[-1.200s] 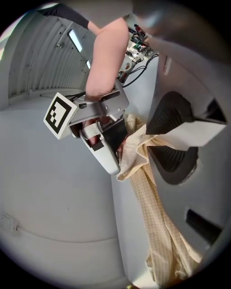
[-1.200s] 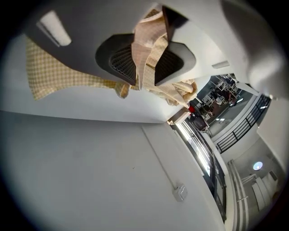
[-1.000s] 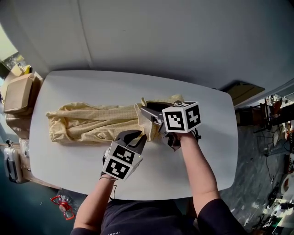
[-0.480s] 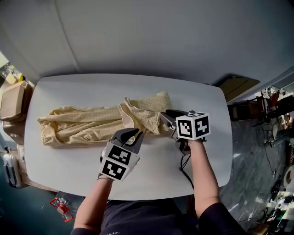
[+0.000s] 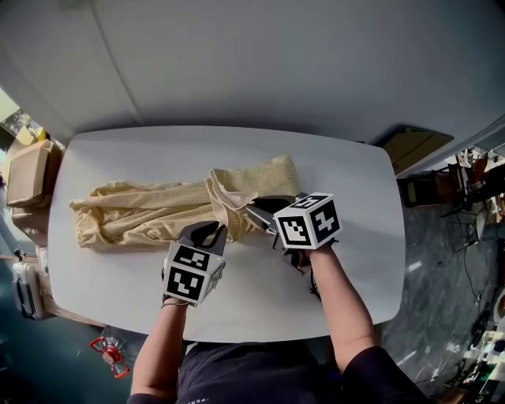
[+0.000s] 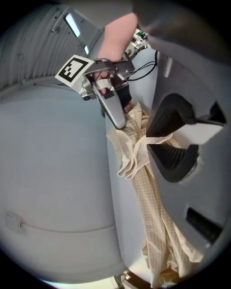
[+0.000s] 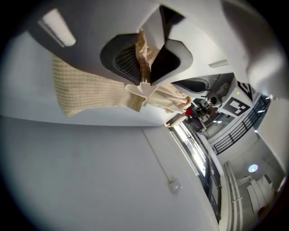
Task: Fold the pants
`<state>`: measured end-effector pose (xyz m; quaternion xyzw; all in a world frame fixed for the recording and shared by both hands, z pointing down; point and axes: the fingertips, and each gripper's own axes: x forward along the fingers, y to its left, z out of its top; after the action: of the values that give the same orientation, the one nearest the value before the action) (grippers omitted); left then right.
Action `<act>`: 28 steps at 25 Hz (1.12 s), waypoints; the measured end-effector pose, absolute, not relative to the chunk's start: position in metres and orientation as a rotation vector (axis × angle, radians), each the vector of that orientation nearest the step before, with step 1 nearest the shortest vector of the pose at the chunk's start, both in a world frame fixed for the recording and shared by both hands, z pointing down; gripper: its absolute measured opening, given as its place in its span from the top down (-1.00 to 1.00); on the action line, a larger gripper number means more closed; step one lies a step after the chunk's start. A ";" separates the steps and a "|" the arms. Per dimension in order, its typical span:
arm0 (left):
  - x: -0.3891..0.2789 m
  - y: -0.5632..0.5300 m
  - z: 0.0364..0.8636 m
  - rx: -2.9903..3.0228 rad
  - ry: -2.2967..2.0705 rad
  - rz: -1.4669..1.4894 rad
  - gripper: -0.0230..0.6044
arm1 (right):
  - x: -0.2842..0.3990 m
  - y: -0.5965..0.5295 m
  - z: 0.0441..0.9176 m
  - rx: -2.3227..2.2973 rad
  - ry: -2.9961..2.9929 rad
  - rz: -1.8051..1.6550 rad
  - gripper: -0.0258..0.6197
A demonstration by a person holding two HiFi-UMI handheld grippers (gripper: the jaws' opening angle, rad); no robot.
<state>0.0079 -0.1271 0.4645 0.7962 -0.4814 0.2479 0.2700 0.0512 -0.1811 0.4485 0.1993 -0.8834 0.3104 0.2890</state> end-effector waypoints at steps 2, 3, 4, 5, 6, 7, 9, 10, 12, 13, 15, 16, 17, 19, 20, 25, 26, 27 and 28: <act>-0.007 -0.126 0.455 2.134 -1.348 0.629 0.78 | 0.029 -0.162 0.449 0.427 -2.366 0.824 0.69; -0.014 -0.126 0.450 2.129 -1.376 0.609 0.79 | 0.019 -0.152 0.452 0.378 -2.361 0.815 0.69; -0.022 -0.125 0.444 2.123 -1.404 0.590 0.79 | 0.011 -0.142 0.456 0.326 -2.353 0.804 0.68; -0.030 -0.125 0.439 2.116 -1.429 0.574 0.80 | 0.005 -0.130 0.459 0.271 -2.342 0.792 0.67; -0.035 -0.125 0.436 2.109 -1.447 0.562 0.80 | 0.000 -0.118 0.462 0.216 -2.330 0.781 0.65; -0.039 -0.125 0.434 2.106 -1.456 0.557 0.80 | -0.003 -0.108 0.464 0.169 -2.321 0.768 0.62; -0.039 -0.126 0.433 2.112 -1.458 0.561 0.80 | -0.002 -0.097 0.461 0.137 -2.324 0.739 0.60; -0.036 -0.126 0.433 2.121 -1.453 0.565 0.80 | 0.002 -0.098 0.457 0.150 -2.336 0.730 0.61; -0.025 -0.128 0.431 2.148 -1.436 0.564 0.80 | 0.015 -0.106 0.445 0.200 -2.369 0.731 0.62; -0.017 -0.129 0.430 2.165 -1.422 0.563 0.79 | 0.024 -0.113 0.438 0.235 -2.383 0.732 0.62; 0.003 -0.132 0.428 2.204 -1.380 0.569 0.78 | 0.048 -0.131 0.429 0.326 -2.399 0.730 0.63; 0.015 -0.134 0.428 2.228 -1.353 0.575 0.78 | 0.062 -0.141 0.427 0.381 -2.403 0.736 0.63; 0.028 -0.136 0.428 2.253 -1.324 0.581 0.79 | 0.076 -0.152 0.425 0.437 -2.406 0.749 0.64; 0.057 -0.140 0.427 2.302 -1.263 0.600 0.79 | 0.101 -0.172 0.422 0.535 -2.407 0.786 0.66; 0.071 -0.142 0.428 2.324 -1.234 0.614 0.79 | 0.112 -0.181 0.422 0.574 -2.403 0.798 0.66; 0.130 -0.152 0.440 2.387 -1.125 0.684 0.75 | 0.154 -0.209 0.428 0.696 -2.359 0.772 0.65; 0.141 -0.154 0.442 2.400 -1.108 0.699 0.72 | 0.161 -0.214 0.431 0.711 -2.351 0.767 0.64; 0.152 -0.156 0.444 2.415 -1.090 0.714 0.68 | 0.167 -0.219 0.434 0.723 -2.343 0.765 0.63; 0.163 -0.158 0.447 2.428 -1.075 0.732 0.64 | 0.172 -0.225 0.437 0.732 -2.334 0.766 0.63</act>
<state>0.1633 -0.1583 0.4470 0.8651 -0.3829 0.2607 0.1922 0.1721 -0.2249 0.4369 0.2737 -0.8728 0.2863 0.2851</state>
